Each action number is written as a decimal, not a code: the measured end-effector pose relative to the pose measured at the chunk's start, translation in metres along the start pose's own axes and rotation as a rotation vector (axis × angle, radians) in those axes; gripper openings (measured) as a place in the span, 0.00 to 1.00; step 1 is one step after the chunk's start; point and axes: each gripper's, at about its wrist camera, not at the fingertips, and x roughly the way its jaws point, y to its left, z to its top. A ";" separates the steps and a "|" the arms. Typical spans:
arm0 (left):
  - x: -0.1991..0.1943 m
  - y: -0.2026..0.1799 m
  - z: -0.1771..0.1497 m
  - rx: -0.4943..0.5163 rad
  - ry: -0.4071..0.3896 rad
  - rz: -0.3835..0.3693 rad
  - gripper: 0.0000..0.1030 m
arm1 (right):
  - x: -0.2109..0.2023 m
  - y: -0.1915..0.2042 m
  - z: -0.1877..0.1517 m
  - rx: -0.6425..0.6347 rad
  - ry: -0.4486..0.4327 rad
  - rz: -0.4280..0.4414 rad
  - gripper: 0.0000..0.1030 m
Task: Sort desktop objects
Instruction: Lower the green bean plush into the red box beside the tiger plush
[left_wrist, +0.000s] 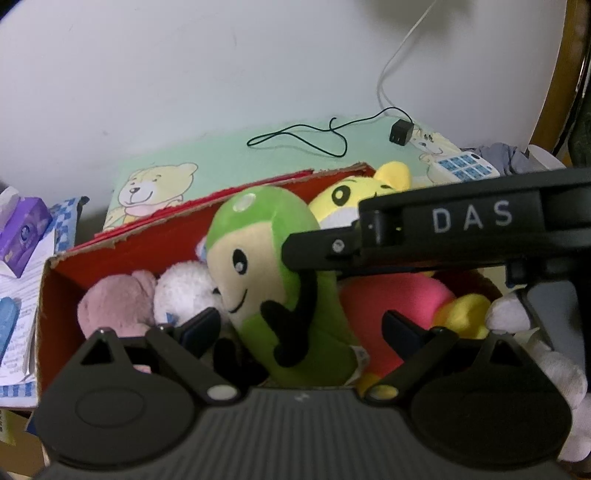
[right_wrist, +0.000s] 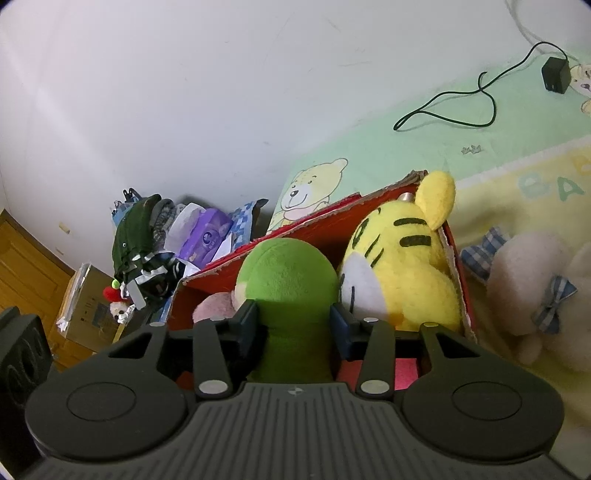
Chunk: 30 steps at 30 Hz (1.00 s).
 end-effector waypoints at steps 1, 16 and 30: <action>0.001 -0.001 0.000 0.001 0.001 0.002 0.92 | 0.000 0.000 0.000 0.000 -0.001 -0.002 0.46; -0.008 0.002 -0.001 -0.004 -0.017 -0.026 0.95 | -0.002 -0.004 -0.002 0.016 -0.003 0.003 0.47; -0.029 0.036 -0.004 -0.097 -0.061 -0.091 0.79 | -0.002 -0.003 -0.006 0.011 -0.005 -0.008 0.49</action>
